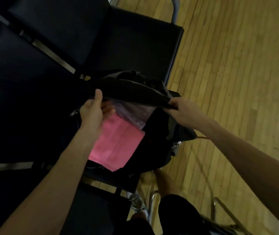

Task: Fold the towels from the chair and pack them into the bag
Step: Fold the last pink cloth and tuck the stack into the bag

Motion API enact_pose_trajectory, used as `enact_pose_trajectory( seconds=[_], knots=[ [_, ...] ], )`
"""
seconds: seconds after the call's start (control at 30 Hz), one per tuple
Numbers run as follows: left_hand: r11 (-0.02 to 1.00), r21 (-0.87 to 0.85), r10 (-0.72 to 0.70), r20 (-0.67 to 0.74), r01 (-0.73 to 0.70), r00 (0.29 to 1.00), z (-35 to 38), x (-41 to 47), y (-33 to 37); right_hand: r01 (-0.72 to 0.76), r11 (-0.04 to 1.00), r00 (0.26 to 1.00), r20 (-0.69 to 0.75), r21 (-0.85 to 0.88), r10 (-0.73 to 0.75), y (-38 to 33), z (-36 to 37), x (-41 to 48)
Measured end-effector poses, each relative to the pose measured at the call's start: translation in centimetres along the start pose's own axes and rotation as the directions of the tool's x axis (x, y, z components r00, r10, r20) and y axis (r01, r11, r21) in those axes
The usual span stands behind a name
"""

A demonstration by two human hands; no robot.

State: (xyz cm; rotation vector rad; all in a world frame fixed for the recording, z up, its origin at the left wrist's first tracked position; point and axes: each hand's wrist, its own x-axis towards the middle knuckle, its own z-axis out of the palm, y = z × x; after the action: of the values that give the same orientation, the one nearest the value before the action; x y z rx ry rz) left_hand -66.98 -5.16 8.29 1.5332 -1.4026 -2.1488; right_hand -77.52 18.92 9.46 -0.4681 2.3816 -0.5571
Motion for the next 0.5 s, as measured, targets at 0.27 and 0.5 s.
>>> enact_pose_trajectory(
  seconds=[0.27, 0.5],
  knots=[
    [0.65, 0.717, -0.203, 0.481, -0.25, 0.853, 2.9, -7.2, -18.9, 0.002, 0.995, 1.0, -0.028, 0.1, 0.001, 0.8, 3.9, 0.9],
    [0.167, 0.903, -0.435, 0.427, -0.395, 0.793, 4.2, -6.0, -24.3, 0.045, 0.974, 0.998, -0.055, 0.22, -0.034, 2.9, 4.0, 1.3]
  ],
)
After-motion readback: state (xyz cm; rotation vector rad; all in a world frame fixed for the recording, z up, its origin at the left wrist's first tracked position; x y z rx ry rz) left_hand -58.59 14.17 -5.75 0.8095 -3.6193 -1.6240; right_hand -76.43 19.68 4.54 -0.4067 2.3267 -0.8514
